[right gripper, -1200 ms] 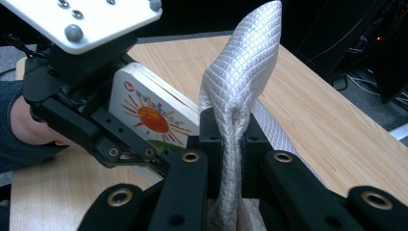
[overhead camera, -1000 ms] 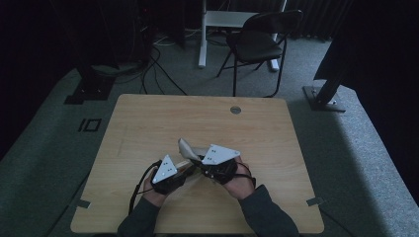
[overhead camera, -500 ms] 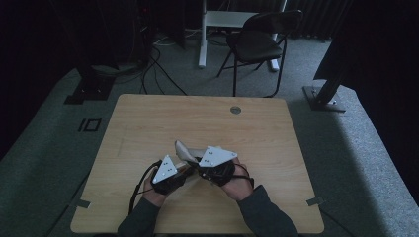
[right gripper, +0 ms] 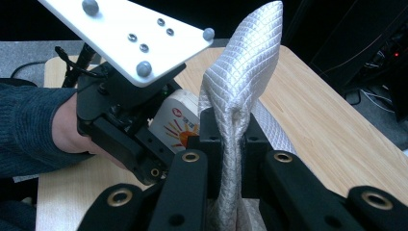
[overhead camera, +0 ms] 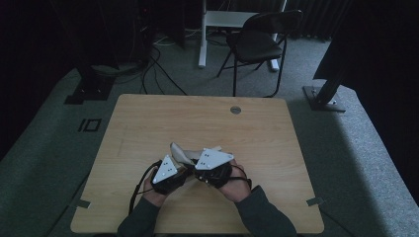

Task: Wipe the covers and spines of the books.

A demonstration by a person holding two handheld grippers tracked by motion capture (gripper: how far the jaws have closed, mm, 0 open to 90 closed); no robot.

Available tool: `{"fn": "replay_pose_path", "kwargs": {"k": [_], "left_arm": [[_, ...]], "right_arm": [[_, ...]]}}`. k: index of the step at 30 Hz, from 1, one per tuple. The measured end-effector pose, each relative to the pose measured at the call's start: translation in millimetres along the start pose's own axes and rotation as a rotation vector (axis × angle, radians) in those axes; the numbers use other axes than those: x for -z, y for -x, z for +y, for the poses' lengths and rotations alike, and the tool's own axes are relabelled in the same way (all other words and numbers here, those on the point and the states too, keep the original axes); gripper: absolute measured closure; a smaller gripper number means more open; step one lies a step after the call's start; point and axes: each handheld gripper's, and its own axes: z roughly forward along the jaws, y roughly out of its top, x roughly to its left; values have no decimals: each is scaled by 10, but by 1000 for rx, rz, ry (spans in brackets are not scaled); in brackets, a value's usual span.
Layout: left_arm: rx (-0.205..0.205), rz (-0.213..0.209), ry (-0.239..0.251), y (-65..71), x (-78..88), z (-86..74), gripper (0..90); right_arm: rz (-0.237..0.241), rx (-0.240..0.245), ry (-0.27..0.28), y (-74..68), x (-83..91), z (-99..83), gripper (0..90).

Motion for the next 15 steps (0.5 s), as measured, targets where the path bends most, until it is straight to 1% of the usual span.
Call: {"fn": "replay_pose_path", "kwargs": {"k": [2,8,10,15], "left_arm": [[1,0,0,1,1,1,782],[-2,4,1,-1,0,0,782],[-3,5,0,-3,3,1,782],[-3,8,0,-4,4,1,782]], "right_arm": [[9,1,3,-16,1,15,841],[16,6,4,-40,1,32,841],[27,2,10,-51,4,39,841],[32,5,9,-64,-1,48,841]]}}
